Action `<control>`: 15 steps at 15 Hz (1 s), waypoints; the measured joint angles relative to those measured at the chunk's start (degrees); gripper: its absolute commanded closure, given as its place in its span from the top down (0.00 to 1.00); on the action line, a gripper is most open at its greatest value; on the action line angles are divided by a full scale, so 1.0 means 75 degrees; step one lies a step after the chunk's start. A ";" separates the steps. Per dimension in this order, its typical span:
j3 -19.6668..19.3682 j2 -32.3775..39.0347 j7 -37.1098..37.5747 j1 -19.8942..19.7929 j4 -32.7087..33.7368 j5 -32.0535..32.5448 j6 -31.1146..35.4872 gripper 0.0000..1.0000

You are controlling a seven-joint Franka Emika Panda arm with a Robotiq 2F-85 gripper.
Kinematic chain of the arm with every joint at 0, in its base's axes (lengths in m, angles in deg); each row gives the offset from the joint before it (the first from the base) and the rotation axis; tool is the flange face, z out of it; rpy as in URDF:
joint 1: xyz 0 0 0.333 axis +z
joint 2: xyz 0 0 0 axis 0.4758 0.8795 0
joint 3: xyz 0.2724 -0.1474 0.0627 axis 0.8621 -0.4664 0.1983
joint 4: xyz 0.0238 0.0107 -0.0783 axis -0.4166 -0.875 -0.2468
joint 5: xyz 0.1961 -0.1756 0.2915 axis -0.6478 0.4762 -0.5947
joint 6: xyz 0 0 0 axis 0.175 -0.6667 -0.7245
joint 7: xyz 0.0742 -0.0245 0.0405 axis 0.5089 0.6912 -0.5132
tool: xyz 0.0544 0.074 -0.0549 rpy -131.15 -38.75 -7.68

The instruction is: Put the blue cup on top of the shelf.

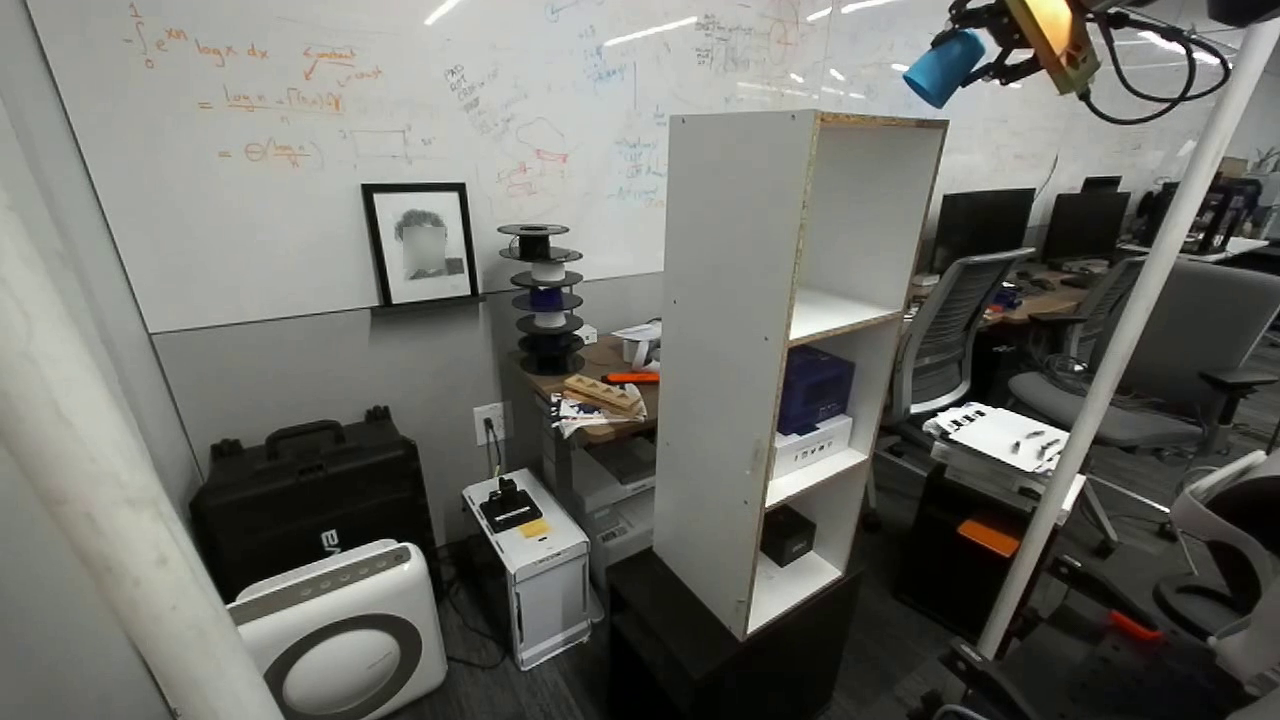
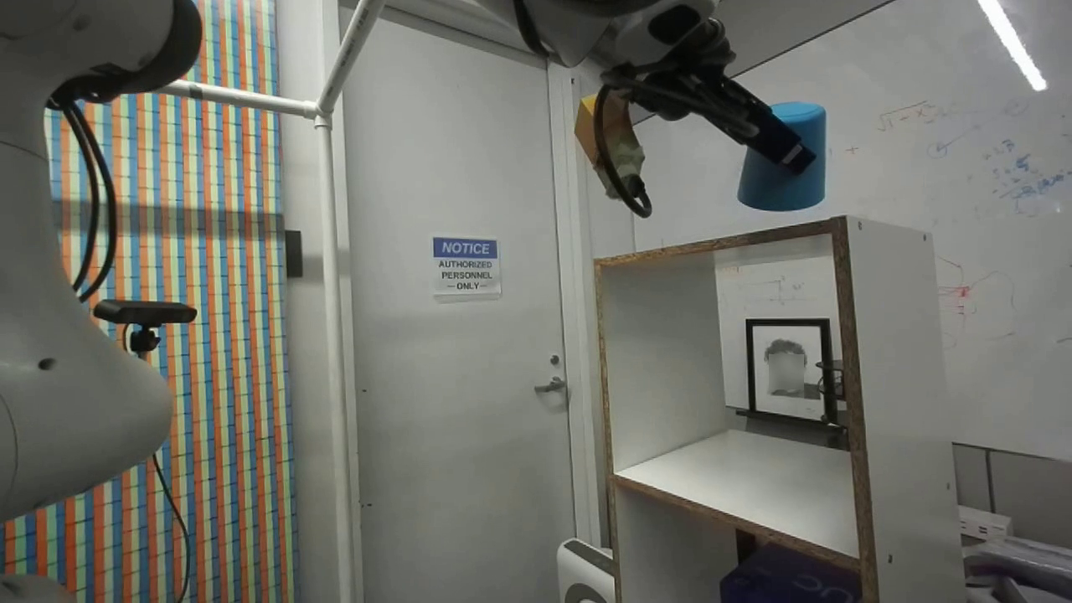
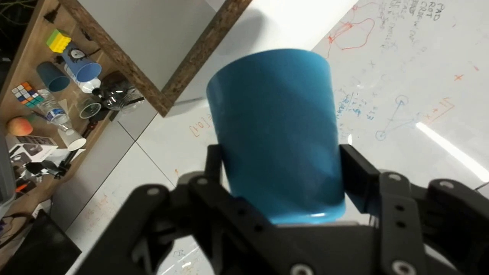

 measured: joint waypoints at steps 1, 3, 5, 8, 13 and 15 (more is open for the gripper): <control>0.0093 0.0068 0.0000 -0.0025 0.0101 0.0000 0.0000 0.49; 0.0271 0.0220 0.0004 -0.0023 0.0381 -0.0028 0.0000 0.49; 0.0442 0.0371 0.0004 -0.0013 0.0678 -0.0121 -0.0001 0.49; 0.0601 0.0606 0.0004 0.0000 0.1010 -0.0190 -0.0001 0.49; 0.0604 0.1108 0.0004 0.0054 0.1256 -0.0208 0.0005 0.49; 0.0540 0.1313 0.0004 0.0115 0.1257 -0.0208 0.0023 0.49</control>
